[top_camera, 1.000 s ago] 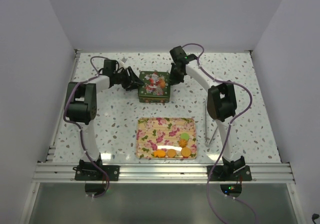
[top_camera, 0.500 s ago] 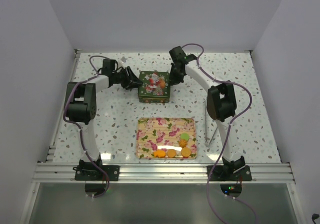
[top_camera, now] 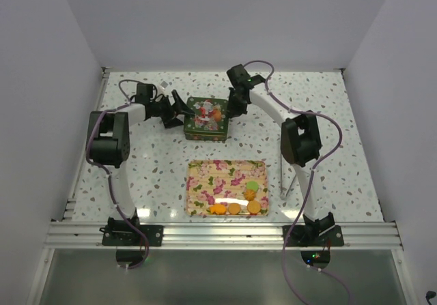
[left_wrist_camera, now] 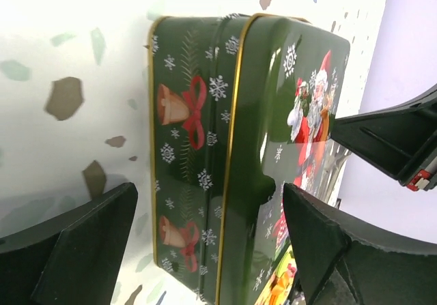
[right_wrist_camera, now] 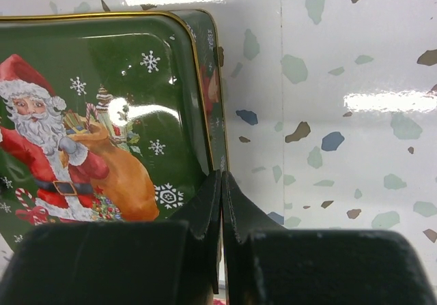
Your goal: Pack the cookies
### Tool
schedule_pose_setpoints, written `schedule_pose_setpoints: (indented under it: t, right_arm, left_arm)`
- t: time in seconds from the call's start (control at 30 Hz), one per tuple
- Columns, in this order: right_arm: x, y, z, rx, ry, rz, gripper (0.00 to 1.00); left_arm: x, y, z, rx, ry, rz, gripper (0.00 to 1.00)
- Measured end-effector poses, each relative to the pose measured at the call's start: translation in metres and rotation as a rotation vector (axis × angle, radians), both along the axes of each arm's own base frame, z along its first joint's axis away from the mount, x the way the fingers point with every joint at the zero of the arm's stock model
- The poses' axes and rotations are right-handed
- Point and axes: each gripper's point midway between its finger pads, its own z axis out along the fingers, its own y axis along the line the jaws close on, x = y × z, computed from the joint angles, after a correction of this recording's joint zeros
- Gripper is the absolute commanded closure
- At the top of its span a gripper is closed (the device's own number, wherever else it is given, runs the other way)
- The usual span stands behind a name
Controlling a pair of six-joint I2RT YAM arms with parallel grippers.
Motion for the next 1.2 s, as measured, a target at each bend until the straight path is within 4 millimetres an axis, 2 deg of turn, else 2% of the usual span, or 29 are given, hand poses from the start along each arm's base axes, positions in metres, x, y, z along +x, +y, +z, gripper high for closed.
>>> schedule_pose_setpoints:
  t: [0.1, 0.2, 0.23, 0.33, 0.43, 0.57, 0.67, 0.77, 0.93, 1.1, 1.2]
  right_arm:
    - [0.0, 0.0, 0.0, 0.002, 0.0, 0.0, 0.99]
    - [0.001, -0.001, 0.001, 0.002, -0.001, -0.002, 0.77]
    - [0.001, -0.002, 0.0, -0.003, -0.002, -0.002, 0.64]
    - [0.003, -0.008, 0.0, -0.014, -0.001, -0.009, 0.44]
    - [0.005, -0.014, -0.001, -0.023, 0.0, -0.016, 0.35]
    - [0.011, -0.027, 0.001, -0.041, -0.009, -0.036, 0.31]
    - [0.013, -0.039, 0.01, -0.045, -0.022, -0.052, 0.3]
    - [0.016, -0.052, 0.029, -0.044, -0.054, -0.071, 0.29]
    - [0.019, -0.066, 0.075, -0.031, -0.14, -0.075, 0.28]
    - [0.007, -0.063, 0.133, 0.034, -0.241, -0.015, 0.26]
    - [-0.01, -0.057, 0.167, 0.106, -0.302, 0.041, 0.24]
  left_arm:
    - [0.003, 0.009, 0.001, -0.003, 0.0, 0.018, 0.05]
    - [0.005, 0.016, 0.001, -0.003, -0.002, 0.033, 0.04]
    - [0.005, 0.017, 0.001, -0.003, -0.002, 0.036, 0.04]
    - [0.006, 0.02, 0.003, -0.003, -0.005, 0.041, 0.04]
    - [0.008, 0.024, 0.006, -0.003, -0.012, 0.05, 0.03]
    - [0.012, 0.035, 0.019, -0.004, -0.04, 0.074, 0.02]
    - [0.015, 0.043, 0.033, -0.003, -0.068, 0.093, 0.0]
    - [0.016, 0.051, 0.046, 0.005, -0.081, 0.112, 0.0]
    - [0.02, 0.06, 0.072, 0.033, -0.118, 0.147, 0.0]
    - [0.017, 0.063, 0.111, 0.05, -0.184, 0.174, 0.0]
    - [0.014, 0.063, 0.138, 0.062, -0.238, 0.185, 0.0]
